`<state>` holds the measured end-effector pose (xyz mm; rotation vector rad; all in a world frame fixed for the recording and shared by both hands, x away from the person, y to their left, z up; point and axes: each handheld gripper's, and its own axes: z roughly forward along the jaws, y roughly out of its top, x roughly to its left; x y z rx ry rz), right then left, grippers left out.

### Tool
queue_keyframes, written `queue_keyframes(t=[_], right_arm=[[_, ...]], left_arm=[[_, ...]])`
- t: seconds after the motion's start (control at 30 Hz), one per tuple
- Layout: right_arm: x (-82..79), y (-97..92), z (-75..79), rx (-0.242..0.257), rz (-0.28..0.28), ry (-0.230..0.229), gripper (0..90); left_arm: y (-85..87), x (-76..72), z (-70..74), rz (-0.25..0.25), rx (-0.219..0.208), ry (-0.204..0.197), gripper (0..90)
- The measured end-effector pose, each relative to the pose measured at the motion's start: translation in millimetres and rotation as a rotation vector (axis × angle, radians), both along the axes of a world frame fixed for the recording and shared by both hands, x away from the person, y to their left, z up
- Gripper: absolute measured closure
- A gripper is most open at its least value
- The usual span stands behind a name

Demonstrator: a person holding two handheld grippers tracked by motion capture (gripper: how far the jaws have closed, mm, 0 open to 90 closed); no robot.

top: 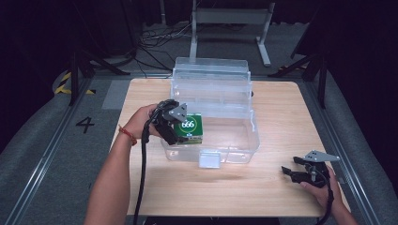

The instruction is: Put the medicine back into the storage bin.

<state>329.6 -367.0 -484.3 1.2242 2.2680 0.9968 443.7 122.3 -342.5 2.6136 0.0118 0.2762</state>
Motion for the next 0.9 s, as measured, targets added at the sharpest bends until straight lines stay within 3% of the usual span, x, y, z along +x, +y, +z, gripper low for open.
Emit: queue_keyframes(t=[0.13, 0.23, 0.4, 0.57, 0.6, 0.63, 0.67, 0.73, 0.9], right_arm=[[0.1, -0.2, -0.1, 0.000, 0.002, -0.001, 30.6], [0.0, -0.3, -0.1, 0.000, 0.002, -0.001, 30.6], [-0.5, 0.1, -0.1, 0.001, -0.002, -0.006, 31.3], [-0.3, -0.2, -0.1, 0.001, -0.001, -0.006, 31.4], [-0.4, -0.1, -0.1, 0.001, -0.001, -0.006, 31.5], [-0.5, 0.0, 0.0, 0.002, -0.001, -0.005, 31.7], [-0.5, 0.0, 0.0, 0.002, -0.001, -0.005, 31.7], [-0.3, -0.2, -0.1, 0.002, 0.000, -0.005, 31.6], [-0.4, 0.0, 0.0, 0.002, 0.000, -0.005, 31.7]], left_arm=[[-0.7, 4.5, -9.2, -0.009, 0.025, 0.023, 15.9], [-2.4, 4.9, -14.9, 0.010, 0.019, 0.047, 15.5], [-1.7, 9.9, -21.9, 0.079, -0.010, 0.139, 14.1], [-0.2, 12.1, -28.8, 0.118, 0.001, 0.174, 13.2], [-0.7, 11.7, -30.5, 0.133, 0.016, 0.164, 13.2], [2.8, 10.7, -28.6, 0.147, -0.037, 0.149, 9.7], [2.8, 10.7, -28.6, 0.147, -0.037, 0.149, 9.2], [7.6, 10.1, -23.6, 0.141, -0.095, 0.146, 9.4], [7.8, 6.8, -20.4, 0.163, -0.072, 0.122, 9.1]])
